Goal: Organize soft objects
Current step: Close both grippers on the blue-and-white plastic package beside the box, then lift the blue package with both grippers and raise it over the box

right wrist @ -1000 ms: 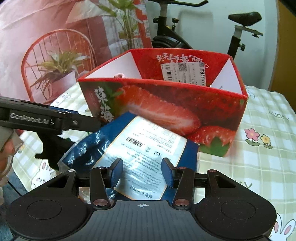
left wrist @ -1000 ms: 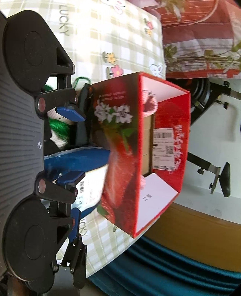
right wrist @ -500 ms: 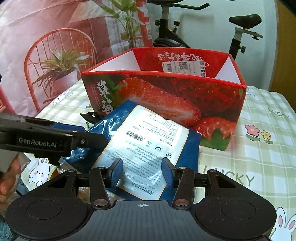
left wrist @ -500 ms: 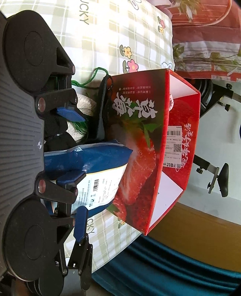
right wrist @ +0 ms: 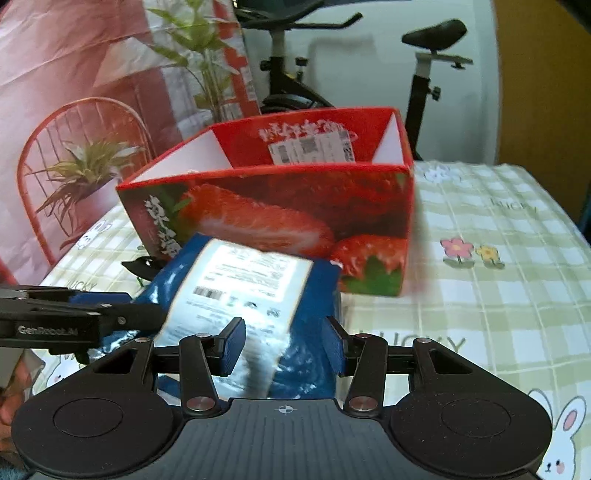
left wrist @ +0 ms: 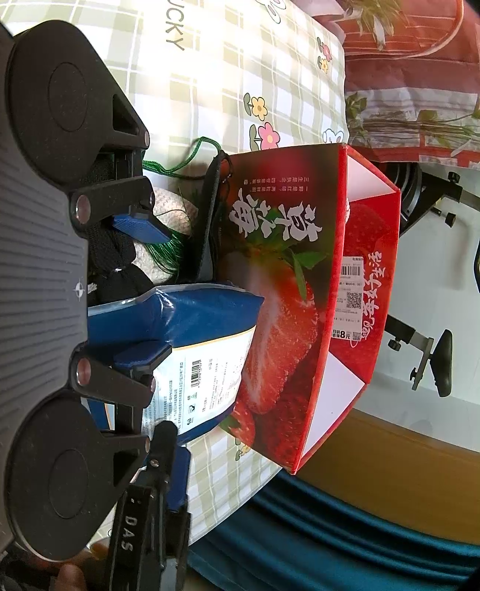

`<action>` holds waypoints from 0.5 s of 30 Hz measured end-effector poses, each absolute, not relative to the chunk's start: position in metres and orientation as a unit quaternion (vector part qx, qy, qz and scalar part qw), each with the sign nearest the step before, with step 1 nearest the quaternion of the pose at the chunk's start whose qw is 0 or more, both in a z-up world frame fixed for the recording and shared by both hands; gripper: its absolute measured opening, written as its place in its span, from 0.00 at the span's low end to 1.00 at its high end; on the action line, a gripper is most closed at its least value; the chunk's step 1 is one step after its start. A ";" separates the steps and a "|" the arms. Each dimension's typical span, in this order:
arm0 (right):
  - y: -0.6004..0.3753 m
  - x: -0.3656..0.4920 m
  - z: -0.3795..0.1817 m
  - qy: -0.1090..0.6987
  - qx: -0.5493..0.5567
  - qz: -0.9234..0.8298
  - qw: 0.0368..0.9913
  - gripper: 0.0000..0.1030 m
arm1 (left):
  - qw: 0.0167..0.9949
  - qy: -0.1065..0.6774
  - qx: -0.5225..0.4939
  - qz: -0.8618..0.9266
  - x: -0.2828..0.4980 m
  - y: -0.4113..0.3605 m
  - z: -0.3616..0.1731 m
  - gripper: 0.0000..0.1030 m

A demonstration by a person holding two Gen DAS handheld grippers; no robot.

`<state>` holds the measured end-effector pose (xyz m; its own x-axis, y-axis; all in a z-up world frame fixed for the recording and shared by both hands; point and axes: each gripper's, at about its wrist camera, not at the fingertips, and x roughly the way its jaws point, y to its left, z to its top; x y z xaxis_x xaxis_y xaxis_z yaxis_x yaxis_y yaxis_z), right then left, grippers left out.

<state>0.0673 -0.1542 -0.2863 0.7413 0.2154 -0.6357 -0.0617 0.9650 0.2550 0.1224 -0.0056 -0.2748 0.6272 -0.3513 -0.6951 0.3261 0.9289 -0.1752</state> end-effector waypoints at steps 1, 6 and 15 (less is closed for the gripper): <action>-0.155 0.068 -0.289 0.355 0.113 0.077 0.925 0.43 | 0.902 0.389 -0.016 -0.188 0.122 -0.006 -0.275 0.60; -0.152 0.067 -0.293 0.358 0.121 0.086 0.922 0.43 | 0.902 0.388 -0.018 -0.189 0.121 -0.005 -0.274 0.60; -0.150 0.067 -0.294 0.360 0.130 0.092 0.919 0.43 | 0.900 0.391 -0.017 -0.192 0.122 -0.006 -0.271 0.60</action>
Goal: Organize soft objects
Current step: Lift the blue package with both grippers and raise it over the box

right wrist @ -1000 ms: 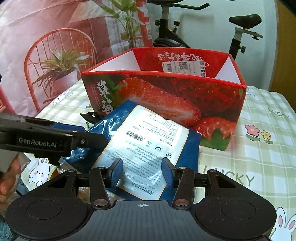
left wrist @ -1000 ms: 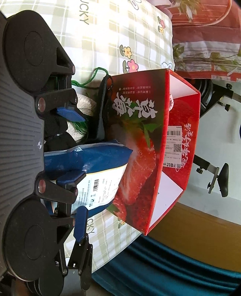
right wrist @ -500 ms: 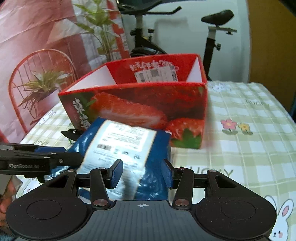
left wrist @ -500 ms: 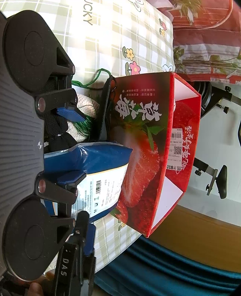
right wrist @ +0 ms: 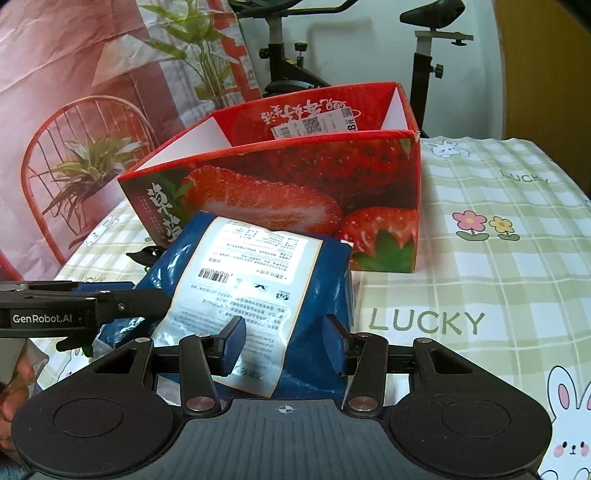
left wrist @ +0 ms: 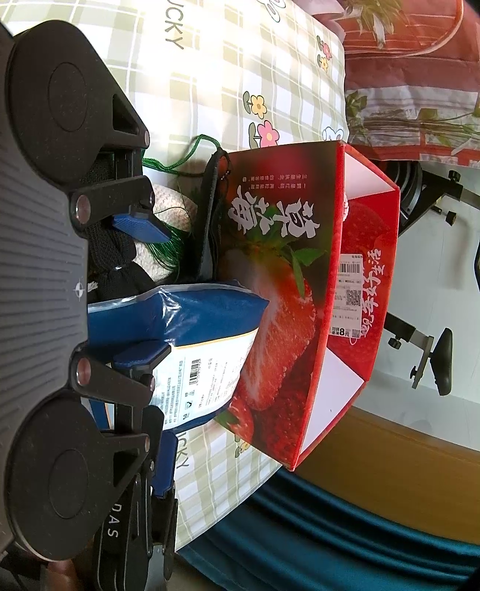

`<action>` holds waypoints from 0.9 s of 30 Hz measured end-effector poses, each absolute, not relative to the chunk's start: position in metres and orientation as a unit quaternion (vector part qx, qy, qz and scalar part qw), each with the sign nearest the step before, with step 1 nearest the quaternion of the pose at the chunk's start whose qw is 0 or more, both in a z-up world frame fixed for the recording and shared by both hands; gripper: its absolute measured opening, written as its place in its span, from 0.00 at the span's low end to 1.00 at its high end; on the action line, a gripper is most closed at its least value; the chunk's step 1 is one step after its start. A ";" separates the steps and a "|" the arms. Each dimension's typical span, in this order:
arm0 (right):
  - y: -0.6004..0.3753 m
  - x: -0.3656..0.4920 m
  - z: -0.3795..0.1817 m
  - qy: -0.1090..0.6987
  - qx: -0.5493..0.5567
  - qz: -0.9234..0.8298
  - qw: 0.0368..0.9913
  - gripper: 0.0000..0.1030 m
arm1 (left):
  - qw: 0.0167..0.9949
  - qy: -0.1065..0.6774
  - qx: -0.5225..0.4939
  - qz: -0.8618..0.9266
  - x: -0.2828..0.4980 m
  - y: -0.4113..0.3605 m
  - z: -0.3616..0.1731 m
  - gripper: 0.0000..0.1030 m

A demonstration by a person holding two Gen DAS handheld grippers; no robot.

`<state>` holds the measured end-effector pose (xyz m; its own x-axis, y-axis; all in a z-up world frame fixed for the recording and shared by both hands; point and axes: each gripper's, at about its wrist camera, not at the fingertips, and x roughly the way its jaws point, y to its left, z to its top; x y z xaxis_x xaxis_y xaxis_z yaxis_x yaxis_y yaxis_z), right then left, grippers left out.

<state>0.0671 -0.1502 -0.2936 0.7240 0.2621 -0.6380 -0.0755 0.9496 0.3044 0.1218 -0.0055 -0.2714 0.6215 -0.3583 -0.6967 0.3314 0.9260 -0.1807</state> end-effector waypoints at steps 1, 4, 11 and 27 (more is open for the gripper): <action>-0.150 0.067 -0.293 0.360 0.129 0.092 0.919 0.43 | 0.900 0.390 -0.017 -0.192 0.121 -0.006 -0.271 0.59; -0.151 0.067 -0.293 0.359 0.133 0.092 0.919 0.43 | 0.900 0.390 -0.016 -0.195 0.121 -0.006 -0.269 0.58; -0.155 0.066 -0.292 0.354 0.144 0.096 0.919 0.43 | 0.898 0.392 -0.017 -0.199 0.120 -0.005 -0.267 0.54; -0.183 0.082 -0.306 0.358 0.204 0.086 0.907 0.50 | 0.894 0.398 -0.020 -0.206 0.122 -0.004 -0.270 0.50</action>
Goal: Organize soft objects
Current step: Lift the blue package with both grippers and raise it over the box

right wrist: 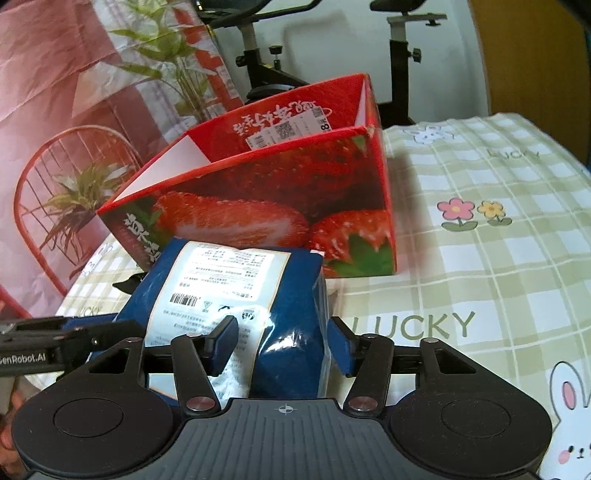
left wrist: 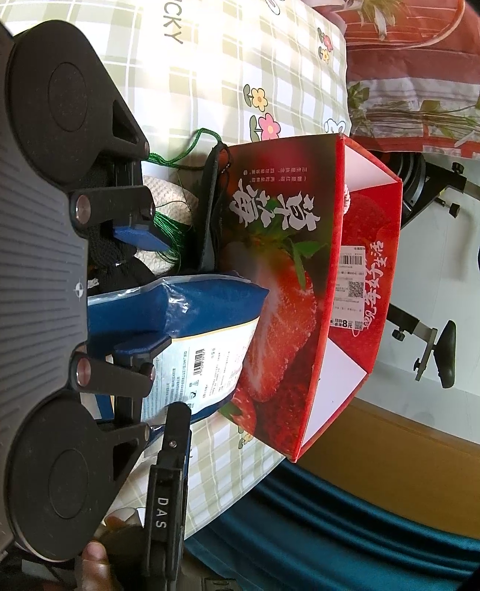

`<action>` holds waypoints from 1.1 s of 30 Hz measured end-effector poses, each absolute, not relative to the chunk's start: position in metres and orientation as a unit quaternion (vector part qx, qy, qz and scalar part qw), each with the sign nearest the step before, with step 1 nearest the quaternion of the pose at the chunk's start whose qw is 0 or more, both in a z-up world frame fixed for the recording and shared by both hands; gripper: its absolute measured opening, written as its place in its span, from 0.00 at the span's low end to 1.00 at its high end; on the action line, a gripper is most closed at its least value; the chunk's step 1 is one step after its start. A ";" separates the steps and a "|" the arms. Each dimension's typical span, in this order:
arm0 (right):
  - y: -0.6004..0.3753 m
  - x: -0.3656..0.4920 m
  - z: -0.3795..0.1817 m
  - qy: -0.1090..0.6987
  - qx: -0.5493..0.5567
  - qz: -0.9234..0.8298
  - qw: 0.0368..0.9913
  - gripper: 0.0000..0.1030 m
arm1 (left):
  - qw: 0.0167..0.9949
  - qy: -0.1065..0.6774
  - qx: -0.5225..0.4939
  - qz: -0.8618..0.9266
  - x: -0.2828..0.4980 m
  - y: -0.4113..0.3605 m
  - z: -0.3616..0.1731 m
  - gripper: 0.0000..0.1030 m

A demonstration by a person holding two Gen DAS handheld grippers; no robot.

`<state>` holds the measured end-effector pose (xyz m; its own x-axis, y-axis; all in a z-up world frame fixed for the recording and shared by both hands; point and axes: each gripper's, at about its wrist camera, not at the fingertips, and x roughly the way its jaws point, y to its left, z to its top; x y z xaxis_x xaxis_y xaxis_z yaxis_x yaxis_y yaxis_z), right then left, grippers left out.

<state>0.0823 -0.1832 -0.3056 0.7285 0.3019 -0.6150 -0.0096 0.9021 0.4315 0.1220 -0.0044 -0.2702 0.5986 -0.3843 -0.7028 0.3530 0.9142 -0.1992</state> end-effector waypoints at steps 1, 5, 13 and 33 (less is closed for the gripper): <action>-0.184 0.083 -0.306 0.359 0.211 0.090 0.905 0.51 | 0.894 0.398 -0.020 -0.206 0.122 -0.004 -0.270 0.50; -0.184 0.087 -0.308 0.360 0.229 0.111 0.898 0.41 | 0.889 0.406 -0.028 -0.210 0.126 -0.002 -0.267 0.50; -0.177 0.087 -0.304 0.353 0.214 0.123 0.902 0.33 | 0.892 0.399 -0.063 -0.206 0.138 0.018 -0.245 0.49; -0.174 0.074 -0.261 0.310 0.158 0.160 0.924 0.17 | 0.871 0.413 -0.004 -0.266 0.162 -0.006 -0.228 0.18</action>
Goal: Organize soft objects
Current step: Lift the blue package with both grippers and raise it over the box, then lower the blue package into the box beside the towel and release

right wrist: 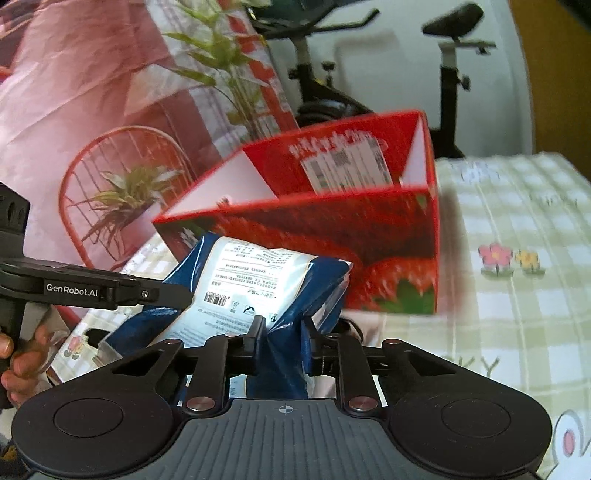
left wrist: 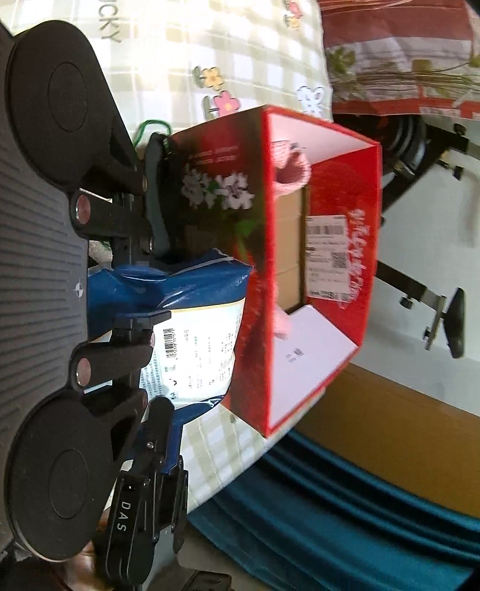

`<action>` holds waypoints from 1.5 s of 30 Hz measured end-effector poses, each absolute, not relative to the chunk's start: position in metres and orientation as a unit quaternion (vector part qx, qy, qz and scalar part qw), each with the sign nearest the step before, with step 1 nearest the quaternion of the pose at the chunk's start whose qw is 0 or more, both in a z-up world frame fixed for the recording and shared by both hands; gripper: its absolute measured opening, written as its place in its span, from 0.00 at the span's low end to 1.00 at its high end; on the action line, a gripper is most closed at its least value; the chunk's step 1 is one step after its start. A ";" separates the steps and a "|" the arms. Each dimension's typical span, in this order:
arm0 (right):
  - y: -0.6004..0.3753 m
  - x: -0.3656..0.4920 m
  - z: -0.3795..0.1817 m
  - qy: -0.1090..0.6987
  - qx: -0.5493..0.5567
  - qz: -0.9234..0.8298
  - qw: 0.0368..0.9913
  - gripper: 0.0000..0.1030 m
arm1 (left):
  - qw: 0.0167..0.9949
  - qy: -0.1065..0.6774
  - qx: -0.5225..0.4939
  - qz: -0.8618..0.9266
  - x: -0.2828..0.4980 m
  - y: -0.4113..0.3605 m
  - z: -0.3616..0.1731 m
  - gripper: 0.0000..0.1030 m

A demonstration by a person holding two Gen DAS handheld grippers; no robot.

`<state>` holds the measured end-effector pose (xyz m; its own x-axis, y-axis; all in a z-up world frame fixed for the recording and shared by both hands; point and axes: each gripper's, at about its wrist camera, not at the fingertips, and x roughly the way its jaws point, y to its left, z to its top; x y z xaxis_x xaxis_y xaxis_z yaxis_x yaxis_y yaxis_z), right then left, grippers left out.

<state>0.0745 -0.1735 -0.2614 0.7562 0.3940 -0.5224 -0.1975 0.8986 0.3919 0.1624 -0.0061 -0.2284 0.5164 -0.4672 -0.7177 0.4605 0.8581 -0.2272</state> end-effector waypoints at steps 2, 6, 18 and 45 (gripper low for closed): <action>-0.173 0.073 -0.247 0.298 0.148 0.165 0.929 0.17 | 0.875 0.402 -0.004 -0.270 0.160 -0.003 -0.217 0.18; -0.172 0.076 -0.213 0.269 0.114 0.180 0.939 0.17 | 0.886 0.373 -0.008 -0.274 0.158 0.001 -0.191 0.19; -0.160 0.136 -0.139 0.188 -0.063 0.182 0.963 0.16 | 0.913 0.326 -0.044 -0.240 0.222 -0.010 -0.149 0.19; -0.152 0.336 -0.220 0.380 -0.078 0.128 0.913 0.15 | 0.870 0.456 -0.034 -0.183 0.369 -0.040 -0.223 0.19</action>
<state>0.3356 -0.1525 -0.2199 0.6784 0.1741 -0.7138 -0.2929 0.9551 -0.0455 0.3690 -0.0395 -0.2234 0.5166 -0.3484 -0.7821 0.2871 0.9311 -0.2252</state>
